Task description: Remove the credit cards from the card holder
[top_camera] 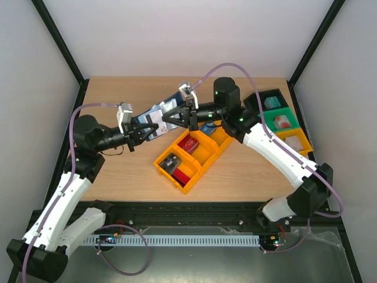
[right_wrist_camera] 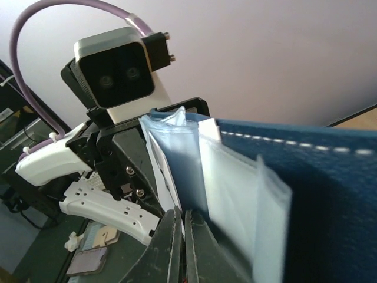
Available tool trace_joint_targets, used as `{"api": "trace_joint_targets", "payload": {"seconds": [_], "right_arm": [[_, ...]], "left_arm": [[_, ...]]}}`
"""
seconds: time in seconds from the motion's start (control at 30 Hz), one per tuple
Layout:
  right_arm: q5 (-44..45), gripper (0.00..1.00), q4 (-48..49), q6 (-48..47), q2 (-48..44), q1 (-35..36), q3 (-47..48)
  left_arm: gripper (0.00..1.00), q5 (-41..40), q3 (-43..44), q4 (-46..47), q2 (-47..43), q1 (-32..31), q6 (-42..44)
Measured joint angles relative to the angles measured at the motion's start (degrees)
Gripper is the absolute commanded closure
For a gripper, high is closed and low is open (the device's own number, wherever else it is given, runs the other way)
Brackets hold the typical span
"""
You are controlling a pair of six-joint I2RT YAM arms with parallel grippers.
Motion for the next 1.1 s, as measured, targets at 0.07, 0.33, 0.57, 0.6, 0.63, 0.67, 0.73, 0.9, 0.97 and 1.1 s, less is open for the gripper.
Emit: {"api": "trace_joint_targets", "payload": {"seconds": [0.07,0.33,0.57,0.6,0.63,0.67,0.73,0.9,0.97,1.1], "right_arm": [[-0.5,0.98,0.8,0.4,-0.4,-0.3,-0.6],[-1.3,0.98,2.2,1.3,-2.1,-1.8,-2.6],[-2.3,0.98,2.9,3.0,-2.5,-2.5,-2.9],[-2.3,0.98,3.1,3.1,-2.5,-2.5,-2.9],[-2.4,0.98,3.3,3.2,-2.5,-2.5,-3.0],[-2.4,0.95,3.4,3.4,-2.5,-2.5,-3.1],[-2.4,0.86,3.7,4.0,-2.5,-2.6,-3.2],[-3.0,0.86,6.9,7.6,-2.1,-2.3,-4.3],[-3.0,0.88,8.0,8.7,-1.7,-2.0,-4.8],[-2.8,0.97,8.9,9.3,-1.4,-1.4,-5.2]], "left_arm": [[0.91,0.6,0.0,0.5,0.0,0.3,-0.9],[0.86,1.9,-0.1,1.5,0.0,0.8,-2.0],[0.98,2.0,-0.6,2.9,0.0,1.0,-2.6],[0.98,2.0,-0.6,3.1,0.0,1.0,-2.6],[0.98,2.0,-0.6,3.1,0.0,1.0,-2.6],[0.98,2.1,-0.6,3.2,0.0,1.0,-2.6],[0.98,2.1,-0.6,3.2,0.0,1.0,-2.6],[0.98,2.1,-1.0,3.8,0.0,1.0,-3.1],[0.98,2.1,-1.3,4.2,0.0,1.0,-3.5],[0.98,2.1,-1.7,4.5,0.0,1.0,-3.9]]}}
